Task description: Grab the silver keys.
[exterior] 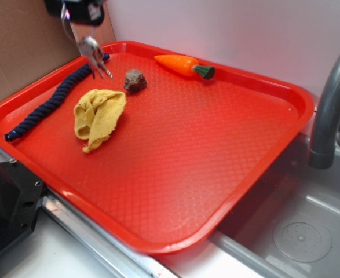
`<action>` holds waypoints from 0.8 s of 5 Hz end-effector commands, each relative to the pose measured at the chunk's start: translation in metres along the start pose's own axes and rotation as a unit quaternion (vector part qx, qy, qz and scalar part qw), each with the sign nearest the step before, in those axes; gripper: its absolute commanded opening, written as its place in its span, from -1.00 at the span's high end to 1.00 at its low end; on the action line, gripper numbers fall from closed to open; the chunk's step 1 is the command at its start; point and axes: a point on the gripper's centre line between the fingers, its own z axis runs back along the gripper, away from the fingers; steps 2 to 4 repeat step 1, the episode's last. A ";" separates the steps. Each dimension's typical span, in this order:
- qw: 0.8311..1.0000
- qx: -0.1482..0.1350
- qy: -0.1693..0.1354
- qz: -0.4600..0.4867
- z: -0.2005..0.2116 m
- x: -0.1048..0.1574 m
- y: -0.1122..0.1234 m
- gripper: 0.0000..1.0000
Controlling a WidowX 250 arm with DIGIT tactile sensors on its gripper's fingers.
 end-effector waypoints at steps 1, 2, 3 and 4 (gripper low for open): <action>1.000 -0.009 -0.012 0.011 0.013 0.023 -0.009 1.00; 1.000 -0.009 -0.012 0.011 0.013 0.023 -0.009 1.00; 1.000 -0.009 -0.012 0.011 0.013 0.023 -0.009 1.00; 1.000 -0.009 -0.012 0.011 0.013 0.023 -0.009 1.00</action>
